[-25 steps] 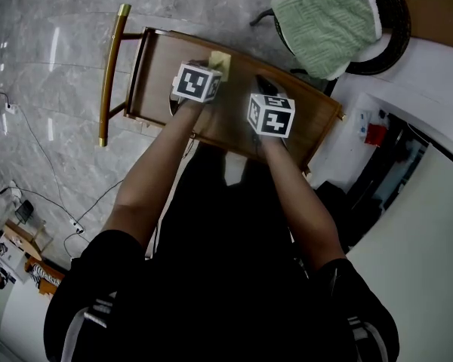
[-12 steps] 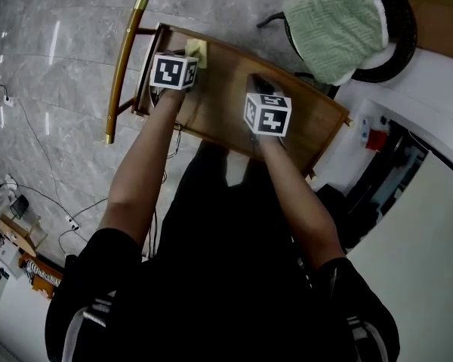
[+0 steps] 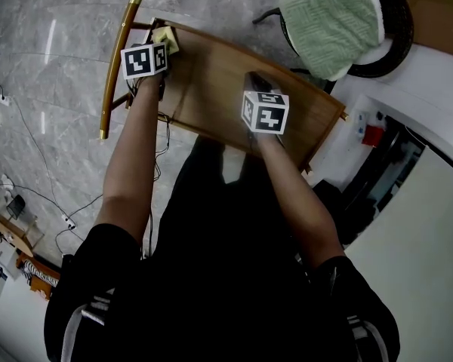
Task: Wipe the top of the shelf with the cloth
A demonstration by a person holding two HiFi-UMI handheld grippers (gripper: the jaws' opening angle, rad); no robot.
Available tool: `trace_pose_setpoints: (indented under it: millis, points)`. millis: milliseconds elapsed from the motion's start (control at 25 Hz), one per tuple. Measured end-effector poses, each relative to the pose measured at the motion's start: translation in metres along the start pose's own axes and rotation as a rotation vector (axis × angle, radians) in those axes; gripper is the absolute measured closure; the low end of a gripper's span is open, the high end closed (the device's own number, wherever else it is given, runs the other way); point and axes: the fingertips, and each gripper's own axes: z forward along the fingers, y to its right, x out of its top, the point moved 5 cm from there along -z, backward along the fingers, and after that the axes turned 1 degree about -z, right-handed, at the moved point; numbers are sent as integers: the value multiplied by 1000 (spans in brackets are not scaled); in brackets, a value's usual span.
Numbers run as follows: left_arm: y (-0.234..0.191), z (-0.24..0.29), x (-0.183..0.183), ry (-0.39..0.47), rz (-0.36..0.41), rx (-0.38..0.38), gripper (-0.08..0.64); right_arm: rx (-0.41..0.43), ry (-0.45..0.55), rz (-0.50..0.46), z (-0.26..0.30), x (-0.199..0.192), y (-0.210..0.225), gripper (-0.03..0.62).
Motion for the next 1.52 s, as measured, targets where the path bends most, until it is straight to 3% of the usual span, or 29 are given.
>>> trace_pose_setpoints:
  millis: [200,360,480,840,1040,1320,1520]
  points:
    - [-2,-4,-1,25,-49,48,528,-6,7,1,-16,-8,18,560]
    - [37,-7,-6,29,-48,-18,528,-33,33,21,-38,-14,47,559]
    - [97,-1,-24,-5,8,-83,528,-62,44,56,-57,-25,77,559]
    - [330,23,-110,-163,218,-352,528,-182,60,166,-127,-67,187,560]
    - [421,29,-143,-199,297,-440,528,-224,57,195,-157,-92,233,560]
    - [475,38,-164,-215,365,-467,528,-242,54,213,-180,-118,267,559]
    - [484,40,-167,-220,395,-426,528,-232,48,203,-182,-122,272,559]
